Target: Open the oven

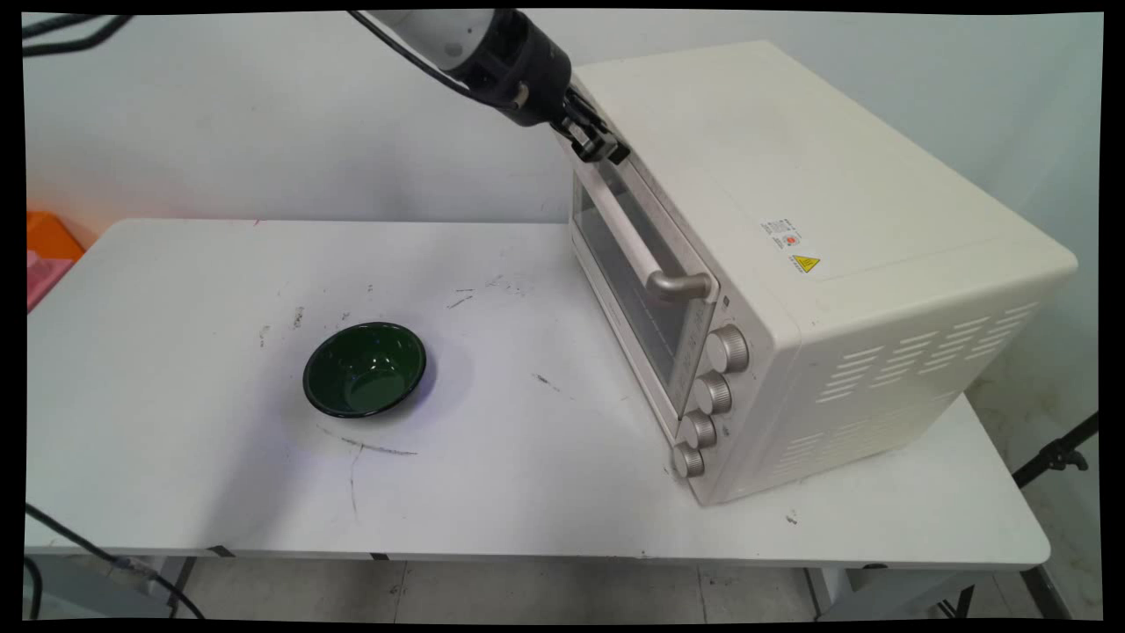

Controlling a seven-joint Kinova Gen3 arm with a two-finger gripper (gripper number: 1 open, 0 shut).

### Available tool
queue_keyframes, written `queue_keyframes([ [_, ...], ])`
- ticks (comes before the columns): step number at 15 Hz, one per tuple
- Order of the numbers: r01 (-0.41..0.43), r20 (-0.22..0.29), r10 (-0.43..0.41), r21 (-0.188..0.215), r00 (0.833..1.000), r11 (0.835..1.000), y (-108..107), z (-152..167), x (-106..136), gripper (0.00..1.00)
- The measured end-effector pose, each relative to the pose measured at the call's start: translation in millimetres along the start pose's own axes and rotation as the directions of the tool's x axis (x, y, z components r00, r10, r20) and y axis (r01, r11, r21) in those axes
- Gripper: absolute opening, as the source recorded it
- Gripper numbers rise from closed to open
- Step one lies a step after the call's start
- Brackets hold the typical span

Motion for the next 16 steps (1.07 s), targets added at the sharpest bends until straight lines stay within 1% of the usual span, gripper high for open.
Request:
queue_keyframes([
  [8,0.003,0.030,-0.003,0.016,1.000,1.000,-2,19,-7,0.00],
  [16,-0.006,0.053,0.005,0.015,0.999,1.000,-5,20,-15,0.00],
])
